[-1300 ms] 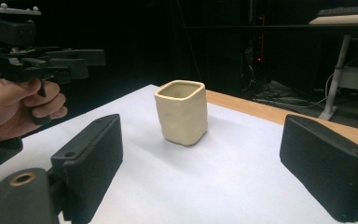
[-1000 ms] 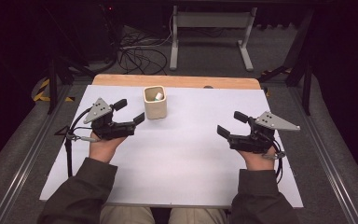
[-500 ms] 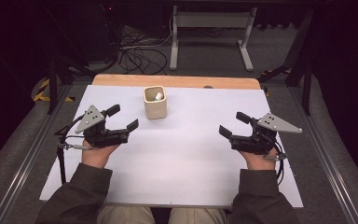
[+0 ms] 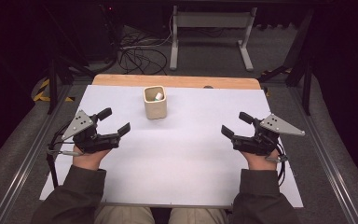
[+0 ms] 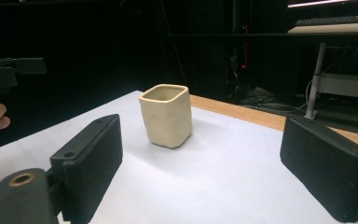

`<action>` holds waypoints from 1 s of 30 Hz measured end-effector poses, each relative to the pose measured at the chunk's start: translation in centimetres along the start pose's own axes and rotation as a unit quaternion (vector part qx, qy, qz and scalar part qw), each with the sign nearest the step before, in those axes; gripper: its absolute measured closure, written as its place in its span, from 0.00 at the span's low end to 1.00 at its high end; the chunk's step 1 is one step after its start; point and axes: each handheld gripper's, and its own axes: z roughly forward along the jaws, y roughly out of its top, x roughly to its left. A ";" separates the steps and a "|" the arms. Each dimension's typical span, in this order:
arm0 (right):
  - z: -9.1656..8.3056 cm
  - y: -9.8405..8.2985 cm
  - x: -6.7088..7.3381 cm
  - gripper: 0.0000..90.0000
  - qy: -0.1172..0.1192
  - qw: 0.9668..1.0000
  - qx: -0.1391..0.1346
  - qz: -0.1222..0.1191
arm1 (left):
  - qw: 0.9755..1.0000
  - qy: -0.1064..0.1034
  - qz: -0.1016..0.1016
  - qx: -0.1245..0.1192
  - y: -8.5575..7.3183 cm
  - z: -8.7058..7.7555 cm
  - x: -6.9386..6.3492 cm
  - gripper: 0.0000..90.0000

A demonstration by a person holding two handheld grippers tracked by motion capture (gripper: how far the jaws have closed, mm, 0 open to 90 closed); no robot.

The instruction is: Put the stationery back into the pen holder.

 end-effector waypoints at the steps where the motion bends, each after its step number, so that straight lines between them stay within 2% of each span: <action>1: 0.0 0.0 0.0 0.15 0.000 1.000 0.000 -0.001 | 1.000 -0.001 0.000 -0.002 -0.1 -0.1 0.0 0.13; 8: 0.0 -0.1 0.0 0.14 -0.005 1.000 -0.002 -0.002 | 1.000 0.005 -0.007 -0.003 -0.4 -1.2 -0.1 0.13; 13: 0.0 -0.2 0.0 0.14 -0.006 1.000 -0.006 0.000 | 1.000 0.006 -0.004 -0.004 -0.6 -1.9 -0.1 0.13; 30: 0.0 -0.4 -0.1 0.12 -0.008 1.000 -0.011 -0.001 | 1.000 0.006 -0.007 -0.005 -0.7 -2.2 0.0 0.13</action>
